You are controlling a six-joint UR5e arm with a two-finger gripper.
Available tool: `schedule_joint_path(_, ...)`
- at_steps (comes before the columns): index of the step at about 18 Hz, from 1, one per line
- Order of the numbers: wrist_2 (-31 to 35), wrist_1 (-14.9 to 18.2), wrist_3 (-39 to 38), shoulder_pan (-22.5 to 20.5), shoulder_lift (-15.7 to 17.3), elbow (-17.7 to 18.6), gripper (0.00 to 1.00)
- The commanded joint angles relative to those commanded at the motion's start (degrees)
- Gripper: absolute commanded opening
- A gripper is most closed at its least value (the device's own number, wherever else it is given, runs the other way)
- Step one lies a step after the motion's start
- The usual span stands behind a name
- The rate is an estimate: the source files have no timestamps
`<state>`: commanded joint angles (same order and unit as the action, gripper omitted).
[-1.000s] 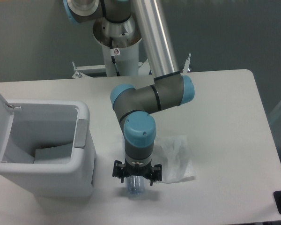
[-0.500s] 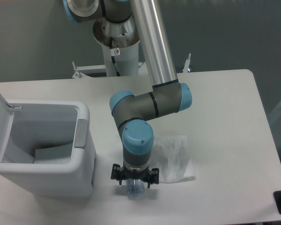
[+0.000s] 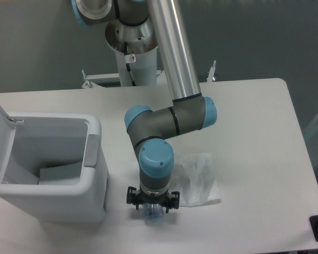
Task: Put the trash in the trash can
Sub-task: 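Close the gripper around the bottle's cap end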
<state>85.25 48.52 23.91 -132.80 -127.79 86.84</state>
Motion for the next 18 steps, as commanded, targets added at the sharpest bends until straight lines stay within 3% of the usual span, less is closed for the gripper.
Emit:
schedule_joint_path(10, 0.2, 0.0, 0.0, 0.0, -0.1, 0.1, 0.7)
schedule_joint_path(18, 0.1, 0.0, 0.0, 0.0, 0.3, 0.0, 0.67)
